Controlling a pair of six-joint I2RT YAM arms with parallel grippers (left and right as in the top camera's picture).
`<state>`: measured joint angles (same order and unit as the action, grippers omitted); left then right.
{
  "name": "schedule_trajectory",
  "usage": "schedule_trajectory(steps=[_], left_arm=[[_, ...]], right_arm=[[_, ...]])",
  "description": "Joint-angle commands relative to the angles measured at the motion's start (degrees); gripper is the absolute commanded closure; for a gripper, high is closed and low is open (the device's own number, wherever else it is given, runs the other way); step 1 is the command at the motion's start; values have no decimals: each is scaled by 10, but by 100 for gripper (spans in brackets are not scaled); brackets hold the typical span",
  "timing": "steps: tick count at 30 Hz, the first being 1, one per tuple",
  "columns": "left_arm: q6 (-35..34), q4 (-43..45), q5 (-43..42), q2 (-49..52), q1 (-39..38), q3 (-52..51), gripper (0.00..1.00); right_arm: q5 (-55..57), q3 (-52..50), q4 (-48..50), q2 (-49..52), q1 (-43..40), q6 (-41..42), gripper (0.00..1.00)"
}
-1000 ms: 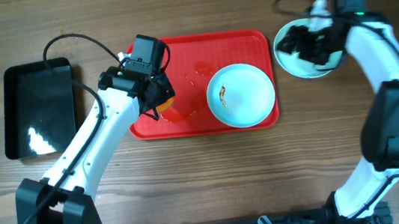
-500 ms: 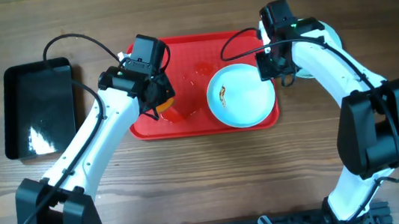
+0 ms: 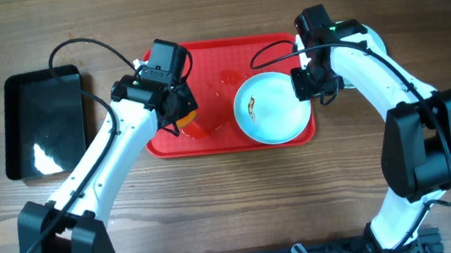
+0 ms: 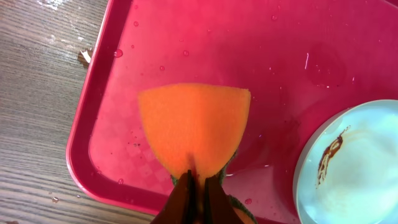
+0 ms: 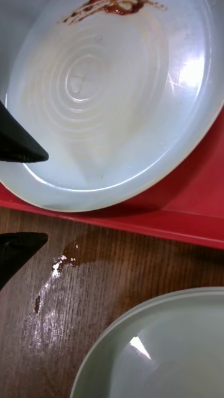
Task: Clean dirty plates on tray and stack at the side
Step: 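Return the right gripper and grip the last plate's rim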
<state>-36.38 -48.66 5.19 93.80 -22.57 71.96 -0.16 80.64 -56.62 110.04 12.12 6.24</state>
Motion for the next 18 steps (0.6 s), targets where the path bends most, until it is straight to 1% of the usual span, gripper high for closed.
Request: schedule_trajectory(steps=[1, 11, 14, 18], left_arm=[[-7, -2, -3, 0, -2, 3, 96], [-7, -5, -7, 0, -2, 3, 96], [-7, -5, -7, 0, -2, 3, 96], [-7, -4, -7, 0, -2, 3, 96]], right_arm=[[1, -5, -2, 12, 0, 18, 61], [-39, -7, 2, 12, 0, 28, 62], [-37, -31, 21, 12, 0, 28, 61], [-41, -72, 61, 12, 0, 30, 62]])
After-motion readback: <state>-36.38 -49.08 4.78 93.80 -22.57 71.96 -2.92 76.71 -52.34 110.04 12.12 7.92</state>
